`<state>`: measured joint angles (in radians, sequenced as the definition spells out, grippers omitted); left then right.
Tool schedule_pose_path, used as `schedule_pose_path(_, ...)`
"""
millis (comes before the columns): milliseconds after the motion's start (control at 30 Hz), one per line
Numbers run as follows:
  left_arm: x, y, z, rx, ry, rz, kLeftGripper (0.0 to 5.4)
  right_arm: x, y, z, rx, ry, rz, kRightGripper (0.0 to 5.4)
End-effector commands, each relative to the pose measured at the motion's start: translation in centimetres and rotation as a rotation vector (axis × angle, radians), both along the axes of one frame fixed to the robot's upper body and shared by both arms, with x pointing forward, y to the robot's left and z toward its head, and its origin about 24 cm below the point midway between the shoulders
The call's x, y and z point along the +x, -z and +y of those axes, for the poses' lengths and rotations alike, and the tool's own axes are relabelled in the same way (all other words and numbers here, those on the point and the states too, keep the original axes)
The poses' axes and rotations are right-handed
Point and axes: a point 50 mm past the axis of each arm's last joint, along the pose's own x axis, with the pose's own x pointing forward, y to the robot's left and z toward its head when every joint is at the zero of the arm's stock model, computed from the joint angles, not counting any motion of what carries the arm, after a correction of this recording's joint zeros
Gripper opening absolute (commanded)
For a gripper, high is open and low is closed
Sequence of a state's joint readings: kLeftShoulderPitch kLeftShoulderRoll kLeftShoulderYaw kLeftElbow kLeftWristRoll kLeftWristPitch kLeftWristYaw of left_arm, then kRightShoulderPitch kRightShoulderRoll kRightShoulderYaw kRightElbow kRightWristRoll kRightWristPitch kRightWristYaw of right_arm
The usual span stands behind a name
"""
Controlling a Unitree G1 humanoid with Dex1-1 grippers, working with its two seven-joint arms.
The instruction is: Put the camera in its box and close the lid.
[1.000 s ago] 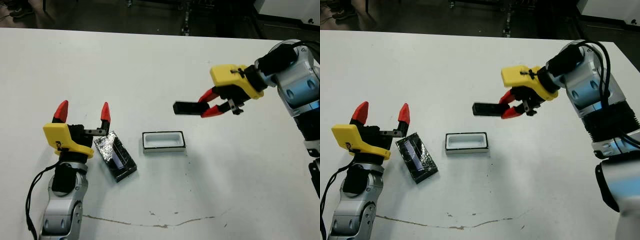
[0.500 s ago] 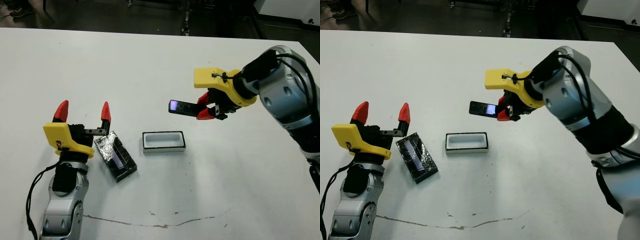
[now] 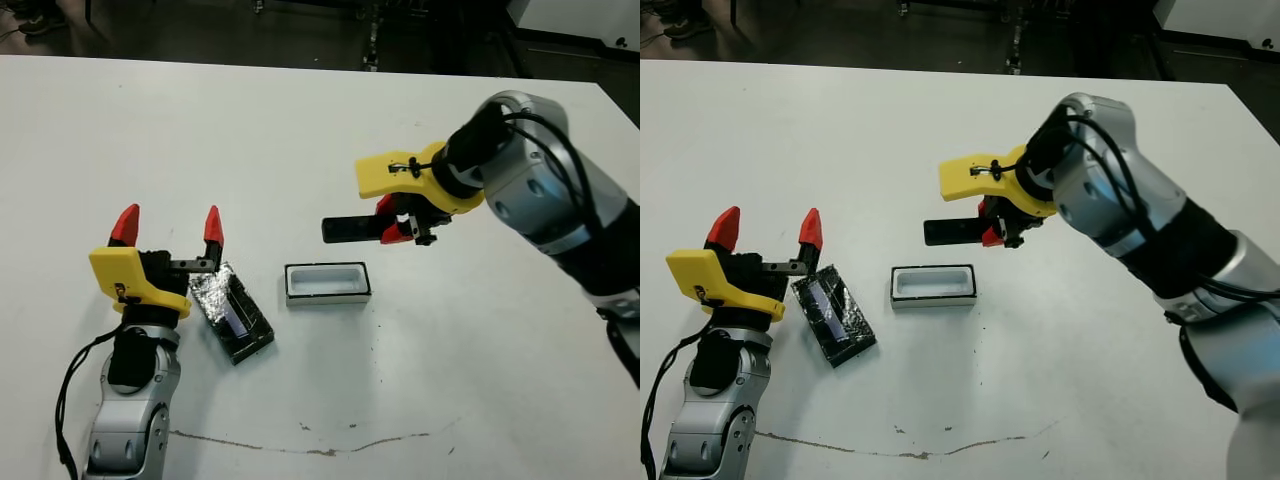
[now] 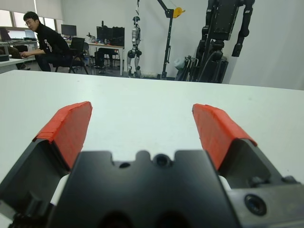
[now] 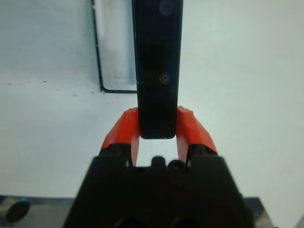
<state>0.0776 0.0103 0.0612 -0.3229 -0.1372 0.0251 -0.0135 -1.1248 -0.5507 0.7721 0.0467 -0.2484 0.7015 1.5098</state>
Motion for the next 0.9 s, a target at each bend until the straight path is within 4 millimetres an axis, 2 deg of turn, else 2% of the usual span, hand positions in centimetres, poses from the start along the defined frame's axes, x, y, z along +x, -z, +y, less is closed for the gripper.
schedule_pose_path(33,-0.2,0.3,0.2,-0.003,-0.016,0.018,5.4,0.1,-0.4,0.7,-0.008,-0.046,0.016,1.67)
schedule_pose_path(400,-0.2,0.4,0.2,-0.001,-0.02,0.017,5.4,0.3,0.6,1.8,-0.056,-0.086,0.067,1.67)
schedule_pose_path(900,-0.3,0.7,0.1,0.005,-0.023,0.028,5.4,0.2,1.8,3.0,-0.131,-0.188,0.044,1.67)
